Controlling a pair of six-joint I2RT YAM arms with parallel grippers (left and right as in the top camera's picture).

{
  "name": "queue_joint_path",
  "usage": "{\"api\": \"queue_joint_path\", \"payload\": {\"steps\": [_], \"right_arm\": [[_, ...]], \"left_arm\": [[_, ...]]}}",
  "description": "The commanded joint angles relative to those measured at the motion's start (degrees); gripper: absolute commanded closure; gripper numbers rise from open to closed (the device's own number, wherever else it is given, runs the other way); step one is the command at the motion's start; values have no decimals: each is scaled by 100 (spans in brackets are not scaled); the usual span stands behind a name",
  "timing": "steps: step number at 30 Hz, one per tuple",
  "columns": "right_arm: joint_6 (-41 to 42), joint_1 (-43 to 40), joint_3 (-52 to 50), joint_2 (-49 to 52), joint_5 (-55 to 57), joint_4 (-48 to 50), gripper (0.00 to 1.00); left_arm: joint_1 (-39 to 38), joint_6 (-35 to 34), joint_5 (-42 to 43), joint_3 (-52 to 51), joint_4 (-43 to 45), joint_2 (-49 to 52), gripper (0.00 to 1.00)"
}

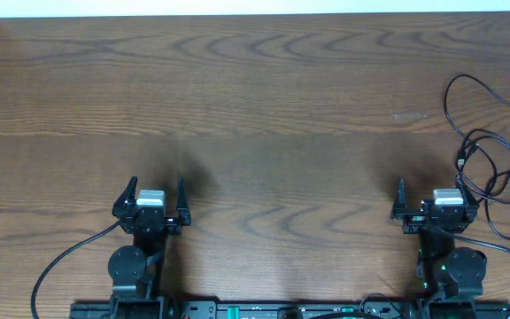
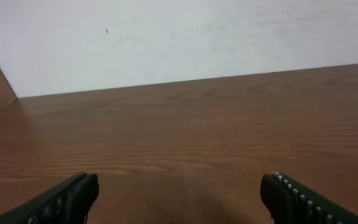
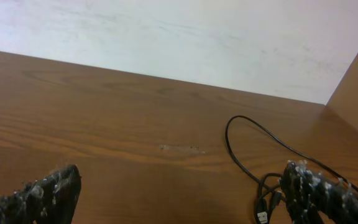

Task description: Untangle cables

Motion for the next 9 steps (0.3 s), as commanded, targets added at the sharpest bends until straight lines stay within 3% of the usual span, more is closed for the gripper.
{"api": "queue_joint_path", "payload": {"steps": [1, 9], "right_arm": [[-2, -24, -4, -31, 63, -20, 1], [-2, -24, -4, -31, 63, -20, 1]], "left_arm": [[28, 96, 144, -50, -256, -33, 12], [28, 96, 144, -50, -256, -33, 12]]}}
